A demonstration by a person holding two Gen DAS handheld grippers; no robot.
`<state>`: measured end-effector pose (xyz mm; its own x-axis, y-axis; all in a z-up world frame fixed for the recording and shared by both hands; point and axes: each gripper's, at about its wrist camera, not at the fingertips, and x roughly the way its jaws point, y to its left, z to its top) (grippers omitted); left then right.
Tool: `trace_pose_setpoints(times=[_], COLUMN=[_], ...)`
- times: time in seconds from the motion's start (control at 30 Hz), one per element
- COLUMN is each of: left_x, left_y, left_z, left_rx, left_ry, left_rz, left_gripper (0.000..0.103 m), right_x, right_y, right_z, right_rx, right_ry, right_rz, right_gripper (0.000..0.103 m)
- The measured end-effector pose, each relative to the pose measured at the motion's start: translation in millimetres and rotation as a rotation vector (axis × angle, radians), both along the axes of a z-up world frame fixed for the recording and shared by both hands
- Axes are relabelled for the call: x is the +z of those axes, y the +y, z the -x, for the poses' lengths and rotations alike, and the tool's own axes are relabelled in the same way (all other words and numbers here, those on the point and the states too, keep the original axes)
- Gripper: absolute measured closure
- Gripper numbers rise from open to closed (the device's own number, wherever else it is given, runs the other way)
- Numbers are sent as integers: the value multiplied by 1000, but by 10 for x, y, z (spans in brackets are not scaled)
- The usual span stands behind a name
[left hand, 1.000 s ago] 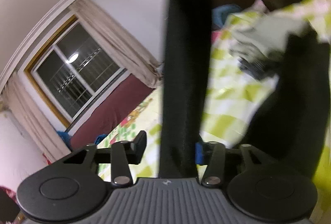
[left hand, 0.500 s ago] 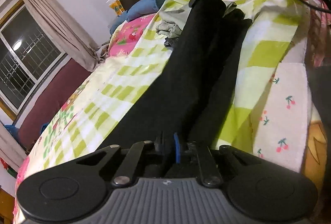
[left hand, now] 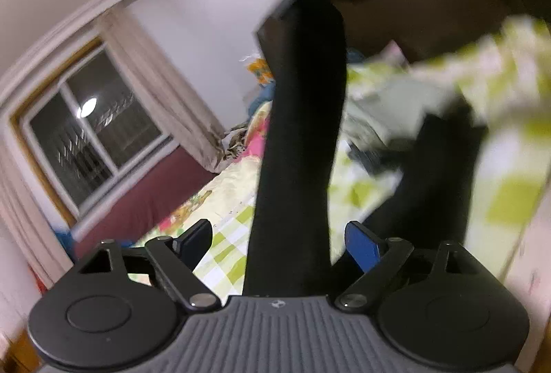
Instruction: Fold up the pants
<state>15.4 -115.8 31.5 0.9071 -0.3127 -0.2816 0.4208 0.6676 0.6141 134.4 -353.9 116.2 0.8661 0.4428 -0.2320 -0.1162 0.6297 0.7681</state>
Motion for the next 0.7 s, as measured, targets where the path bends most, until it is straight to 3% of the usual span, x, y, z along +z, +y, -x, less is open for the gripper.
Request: trace_pose_setpoints(times=[0.03,0.07,0.13,0.17,0.23,0.33,0.43,0.6,0.7], left_x=[-142,-272,-497,-592,-708,-712,-698,-640,-607], left_y=[-66,-104,-134,-128,-112,-99,-126,-118,-113], left_z=[-14,-50,-96,-90,-3,38,-14,43,135], left_rx=[-8,-18,-27,-36,-50,-78,-86,-94,-107], left_ry=[30,101,290,356,382,378,381,376,362], left_rz=[-44,-72,-92,-97,-128,-151,-162,-167,-165], left_gripper=[25,53,77,78,81,81,80,74,66], right_x=[-131,-283,-709,-980,-1429,-1753,-1742,-1563,-1556], right_y=[-64,-142,-320,-420,-577,-735,-761,-734,-763], right_z=[62,107,131,146,216,344,362,341,333], right_rx=[-32,-67,-107,-131,-168,-200,-205,-212,-219], right_ry=[32,71,195,286,411,429,375,306,296], right_rz=[8,18,31,29,-7,-132,-155,-74,-62], right_gripper=[95,95,95,95,92,91,88,65,65])
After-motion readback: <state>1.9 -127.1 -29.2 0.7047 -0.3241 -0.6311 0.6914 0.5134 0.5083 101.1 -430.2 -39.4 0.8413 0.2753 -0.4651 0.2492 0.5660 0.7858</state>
